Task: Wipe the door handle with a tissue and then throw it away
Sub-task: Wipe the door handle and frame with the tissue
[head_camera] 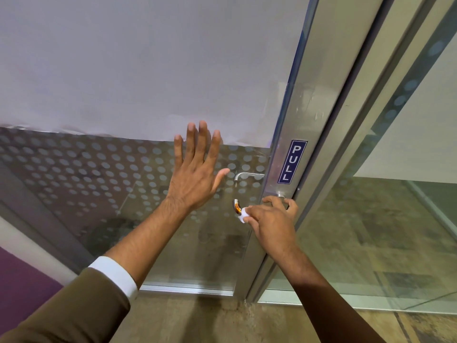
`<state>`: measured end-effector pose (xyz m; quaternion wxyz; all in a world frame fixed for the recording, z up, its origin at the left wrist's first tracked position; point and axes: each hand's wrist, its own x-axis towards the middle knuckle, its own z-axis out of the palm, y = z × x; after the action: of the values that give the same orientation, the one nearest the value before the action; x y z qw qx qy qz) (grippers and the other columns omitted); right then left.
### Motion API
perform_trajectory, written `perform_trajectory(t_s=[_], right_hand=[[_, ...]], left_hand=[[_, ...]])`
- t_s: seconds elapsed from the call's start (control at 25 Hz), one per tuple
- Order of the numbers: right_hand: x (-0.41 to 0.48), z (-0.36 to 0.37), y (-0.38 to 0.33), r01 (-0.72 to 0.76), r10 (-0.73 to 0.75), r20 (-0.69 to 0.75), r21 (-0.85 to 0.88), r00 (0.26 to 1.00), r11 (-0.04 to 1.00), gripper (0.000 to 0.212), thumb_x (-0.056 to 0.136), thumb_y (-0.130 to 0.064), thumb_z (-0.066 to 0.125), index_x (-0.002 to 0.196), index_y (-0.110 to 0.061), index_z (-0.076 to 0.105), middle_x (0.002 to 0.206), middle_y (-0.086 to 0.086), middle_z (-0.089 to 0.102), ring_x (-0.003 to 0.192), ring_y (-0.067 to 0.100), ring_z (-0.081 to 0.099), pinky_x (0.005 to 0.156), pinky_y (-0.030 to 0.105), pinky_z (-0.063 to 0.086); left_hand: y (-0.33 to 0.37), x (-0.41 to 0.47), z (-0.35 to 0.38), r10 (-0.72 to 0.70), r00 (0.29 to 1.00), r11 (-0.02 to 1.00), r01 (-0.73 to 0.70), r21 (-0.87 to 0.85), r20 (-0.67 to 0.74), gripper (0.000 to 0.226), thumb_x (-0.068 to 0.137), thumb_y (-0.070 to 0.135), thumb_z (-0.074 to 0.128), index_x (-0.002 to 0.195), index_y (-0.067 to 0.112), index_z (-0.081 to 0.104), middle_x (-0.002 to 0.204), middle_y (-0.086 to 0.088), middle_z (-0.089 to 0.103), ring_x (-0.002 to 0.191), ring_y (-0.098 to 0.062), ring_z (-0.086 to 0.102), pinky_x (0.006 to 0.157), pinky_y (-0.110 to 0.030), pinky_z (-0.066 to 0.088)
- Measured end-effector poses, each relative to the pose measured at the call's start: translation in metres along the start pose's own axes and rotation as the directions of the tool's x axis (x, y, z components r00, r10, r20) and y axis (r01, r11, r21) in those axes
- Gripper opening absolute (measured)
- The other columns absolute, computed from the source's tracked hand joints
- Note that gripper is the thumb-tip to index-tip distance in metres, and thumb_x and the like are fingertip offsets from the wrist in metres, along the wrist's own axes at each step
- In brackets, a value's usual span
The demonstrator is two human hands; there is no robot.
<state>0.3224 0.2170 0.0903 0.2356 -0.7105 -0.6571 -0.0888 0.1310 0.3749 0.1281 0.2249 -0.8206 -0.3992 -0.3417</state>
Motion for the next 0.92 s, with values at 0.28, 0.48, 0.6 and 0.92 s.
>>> perform_trajectory(t_s=[0.28,0.48,0.6,0.92], right_hand=[[-0.003,-0.001,-0.001,0.000,-0.002,-0.016,-0.103,1.000,0.995,0.015,0.082,-0.043,0.083,0.088,-0.035,0.072,0.082,-0.016,0.075,0.107,0.018,0.063,0.099,0.048,0.027],[-0.007,0.007,-0.013,-0.006,0.001,-0.042,-0.118,0.999,0.993,0.020,0.085,-0.042,0.080,0.102,-0.034,0.072,0.092,-0.013,0.078,0.113,0.020,0.064,0.102,0.050,0.028],[-0.017,0.006,-0.004,0.025,-0.032,-0.048,-0.149,0.998,0.988,0.028,0.087,-0.040,0.080,0.112,-0.037,0.068,0.109,-0.018,0.077,0.119,0.024,0.061,0.102,0.053,0.030],[0.012,0.003,-0.037,-0.042,0.053,0.050,-0.190,0.997,0.981,0.011,0.084,-0.042,0.081,0.087,-0.032,0.076,0.076,-0.010,0.076,0.115,0.023,0.065,0.104,0.057,0.029]], left_hand=[[-0.003,0.002,0.004,-0.001,0.998,1.000,0.000,0.018,0.064,0.095,0.111,0.068,0.034,0.167,0.020,-0.026,0.166,-0.007,-0.049,0.154,-0.032,-0.045,0.124,-0.060,-0.024],[-0.003,0.002,0.004,-0.002,0.998,1.000,0.002,0.001,0.070,0.093,0.111,0.068,0.033,0.167,0.020,-0.023,0.165,-0.006,-0.051,0.152,-0.032,-0.047,0.123,-0.060,-0.026],[-0.005,0.001,0.006,0.015,0.997,1.000,-0.017,0.024,0.082,0.098,0.108,0.070,0.035,0.167,0.020,-0.024,0.165,-0.008,-0.050,0.152,-0.033,-0.047,0.123,-0.061,-0.025],[-0.007,0.002,0.005,0.034,0.994,0.999,-0.036,0.014,0.105,0.101,0.106,0.071,0.037,0.168,0.018,-0.023,0.165,-0.010,-0.050,0.151,-0.035,-0.047,0.122,-0.062,-0.027]])
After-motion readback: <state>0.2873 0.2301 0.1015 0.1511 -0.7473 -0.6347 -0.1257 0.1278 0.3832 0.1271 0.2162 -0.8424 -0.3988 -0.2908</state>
